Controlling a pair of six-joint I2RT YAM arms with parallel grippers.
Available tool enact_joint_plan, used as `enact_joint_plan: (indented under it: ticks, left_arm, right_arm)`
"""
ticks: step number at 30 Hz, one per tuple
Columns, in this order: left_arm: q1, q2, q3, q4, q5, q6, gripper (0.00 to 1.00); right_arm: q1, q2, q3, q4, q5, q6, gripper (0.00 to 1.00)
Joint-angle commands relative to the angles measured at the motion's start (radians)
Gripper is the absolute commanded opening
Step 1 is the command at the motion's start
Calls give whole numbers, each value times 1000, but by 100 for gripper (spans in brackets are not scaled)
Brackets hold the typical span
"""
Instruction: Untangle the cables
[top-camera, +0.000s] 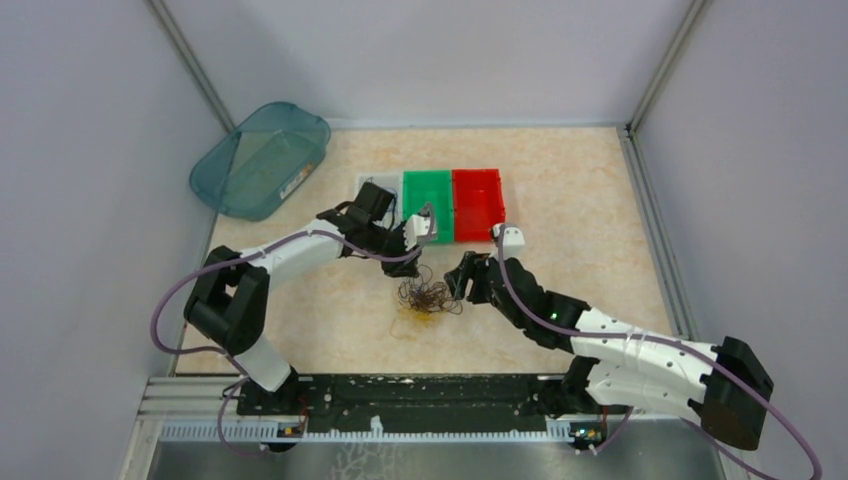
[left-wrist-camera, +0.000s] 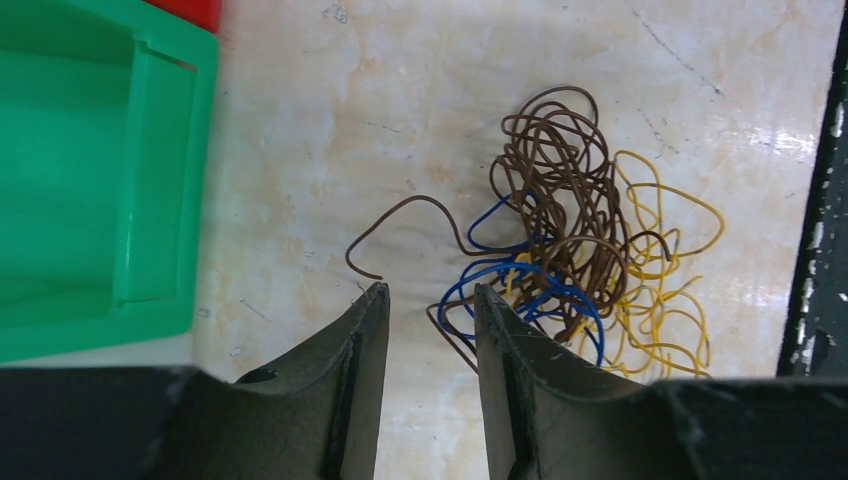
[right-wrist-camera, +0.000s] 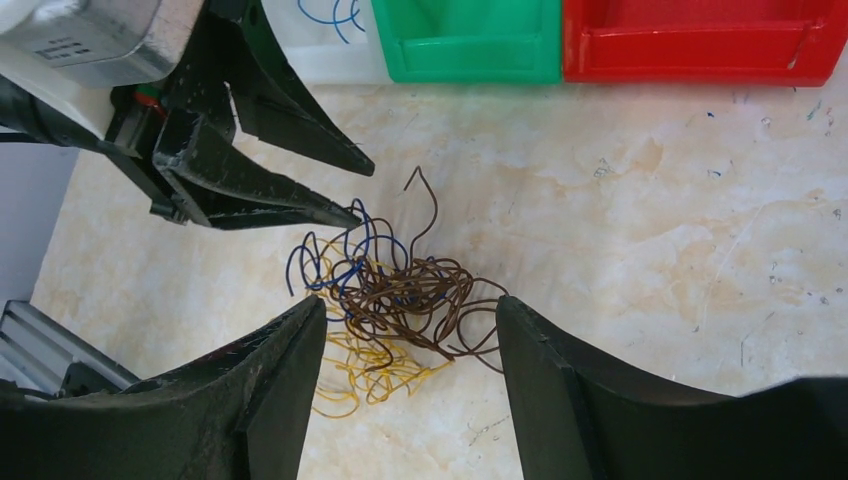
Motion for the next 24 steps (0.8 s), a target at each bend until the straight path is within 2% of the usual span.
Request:
enact_joint_plan:
  ticks: [1, 9, 15, 17, 21, 24]
  left_arm:
    - [-2, 32, 50, -18, -3, 100, 41]
    - [-3, 77, 71, -124, 66, 246, 37]
    - [-11, 88, 80, -147, 87, 276, 35]
    - [-14, 87, 86, -153, 97, 272, 29]
    - [-26, 60, 87, -148, 90, 249, 3]
    - [-34, 14, 104, -177, 80, 234, 0]
  right_arm:
    - [-7, -41, -7, 28, 5, 1, 63]
    - [-8, -62, -6, 20, 2, -7, 62]
    - [-8, -68, -9, 17, -2, -7, 61]
    - [-7, -68, -11, 18, -4, -5, 59]
    - [-8, -68, -9, 18, -5, -4, 57]
    - [-8, -67, -6, 17, -5, -5, 56]
